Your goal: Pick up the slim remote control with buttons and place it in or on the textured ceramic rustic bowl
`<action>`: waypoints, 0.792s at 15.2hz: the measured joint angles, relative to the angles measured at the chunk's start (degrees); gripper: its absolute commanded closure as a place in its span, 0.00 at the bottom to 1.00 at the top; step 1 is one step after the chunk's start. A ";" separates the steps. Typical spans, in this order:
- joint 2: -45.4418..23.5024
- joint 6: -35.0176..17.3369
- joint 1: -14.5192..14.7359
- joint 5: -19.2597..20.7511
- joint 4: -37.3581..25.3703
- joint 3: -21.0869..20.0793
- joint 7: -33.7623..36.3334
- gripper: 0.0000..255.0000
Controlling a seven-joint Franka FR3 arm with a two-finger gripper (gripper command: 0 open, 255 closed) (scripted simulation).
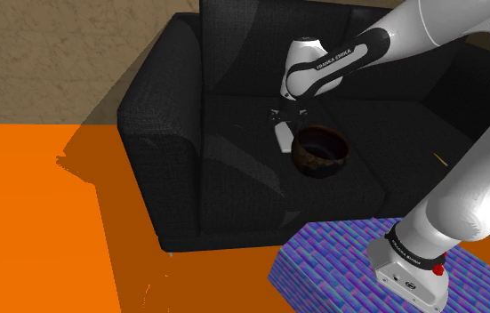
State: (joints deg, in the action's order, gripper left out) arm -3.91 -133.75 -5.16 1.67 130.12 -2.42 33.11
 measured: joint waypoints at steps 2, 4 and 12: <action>-0.02 -0.02 0.00 0.00 0.00 0.00 0.00 0.00; -0.02 -0.02 0.00 0.00 0.00 0.00 0.00 1.00; -0.02 -0.02 0.00 0.00 0.00 0.00 0.01 1.00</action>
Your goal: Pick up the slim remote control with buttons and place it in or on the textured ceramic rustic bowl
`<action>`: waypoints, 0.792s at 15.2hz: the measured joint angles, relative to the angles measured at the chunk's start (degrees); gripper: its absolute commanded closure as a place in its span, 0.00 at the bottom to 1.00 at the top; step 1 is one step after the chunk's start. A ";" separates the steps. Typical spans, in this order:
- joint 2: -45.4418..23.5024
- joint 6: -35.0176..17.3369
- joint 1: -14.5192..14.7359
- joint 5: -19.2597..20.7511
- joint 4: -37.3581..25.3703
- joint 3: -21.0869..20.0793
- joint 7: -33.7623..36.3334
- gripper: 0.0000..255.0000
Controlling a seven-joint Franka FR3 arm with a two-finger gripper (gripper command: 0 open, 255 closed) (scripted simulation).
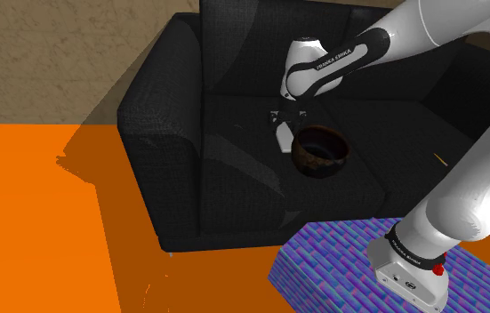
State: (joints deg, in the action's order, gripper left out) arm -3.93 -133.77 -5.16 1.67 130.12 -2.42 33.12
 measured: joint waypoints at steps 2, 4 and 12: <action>0.00 -0.01 0.00 0.00 0.00 0.00 0.00 1.00; 0.63 0.95 0.01 -0.07 -0.32 -0.02 -0.04 1.00; 4.19 6.76 0.04 -0.37 -2.59 -0.07 -0.25 1.00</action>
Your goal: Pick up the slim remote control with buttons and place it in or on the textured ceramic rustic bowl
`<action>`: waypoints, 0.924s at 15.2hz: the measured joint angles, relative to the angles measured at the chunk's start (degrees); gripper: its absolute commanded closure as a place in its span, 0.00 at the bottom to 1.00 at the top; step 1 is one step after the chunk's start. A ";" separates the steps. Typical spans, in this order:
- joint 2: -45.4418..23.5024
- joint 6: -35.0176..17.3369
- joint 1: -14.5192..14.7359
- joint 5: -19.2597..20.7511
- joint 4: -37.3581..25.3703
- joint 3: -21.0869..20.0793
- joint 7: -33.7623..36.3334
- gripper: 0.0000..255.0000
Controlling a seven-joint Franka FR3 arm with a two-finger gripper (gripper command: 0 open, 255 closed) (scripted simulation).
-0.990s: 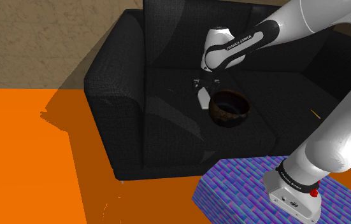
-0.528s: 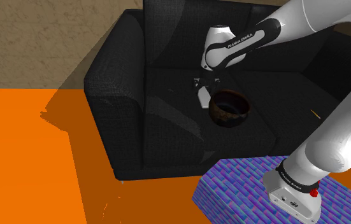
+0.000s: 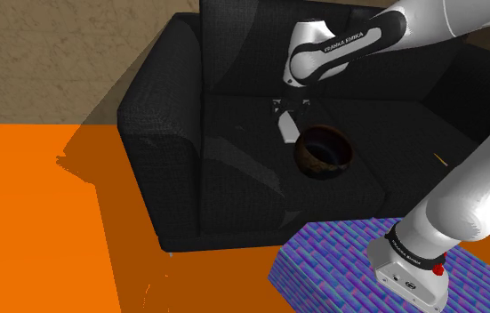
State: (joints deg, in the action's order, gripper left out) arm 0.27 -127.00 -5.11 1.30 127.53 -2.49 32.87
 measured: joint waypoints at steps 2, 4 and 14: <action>0.64 1.41 -0.06 -0.07 -0.78 0.06 -0.18 1.00; 1.42 2.98 -0.10 -0.13 -1.57 0.11 -0.34 1.00; 4.25 10.53 -0.11 -0.34 -6.30 0.14 -0.62 1.00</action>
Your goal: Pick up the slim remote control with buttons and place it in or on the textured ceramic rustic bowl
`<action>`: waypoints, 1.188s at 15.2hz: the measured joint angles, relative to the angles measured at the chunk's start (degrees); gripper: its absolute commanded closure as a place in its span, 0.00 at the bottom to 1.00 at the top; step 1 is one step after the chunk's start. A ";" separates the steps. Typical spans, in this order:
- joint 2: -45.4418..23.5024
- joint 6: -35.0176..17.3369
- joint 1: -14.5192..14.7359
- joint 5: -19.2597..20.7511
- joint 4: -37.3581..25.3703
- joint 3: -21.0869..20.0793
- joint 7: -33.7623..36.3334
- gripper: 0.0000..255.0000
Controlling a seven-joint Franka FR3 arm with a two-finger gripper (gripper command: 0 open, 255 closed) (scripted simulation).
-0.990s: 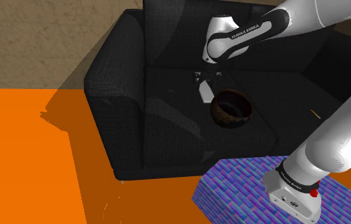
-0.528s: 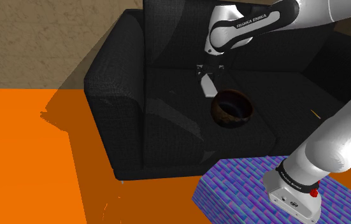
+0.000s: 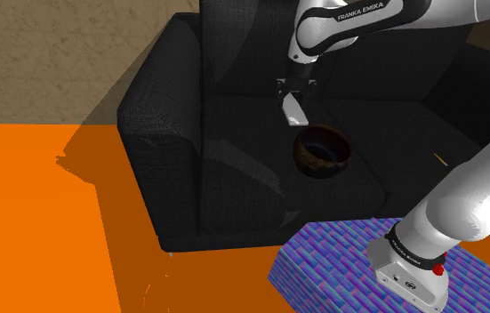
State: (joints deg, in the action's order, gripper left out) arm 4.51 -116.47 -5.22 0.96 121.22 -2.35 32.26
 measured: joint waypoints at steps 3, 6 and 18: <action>0.65 2.28 -0.01 -0.04 -1.63 0.01 -0.08 1.00; 1.28 4.70 0.08 -0.09 -3.40 -0.08 0.04 1.00; 8.95 10.96 0.51 -0.57 -1.96 -0.49 0.58 1.00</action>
State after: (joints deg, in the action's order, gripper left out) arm 13.46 -105.52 -4.72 0.38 119.26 -2.83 32.84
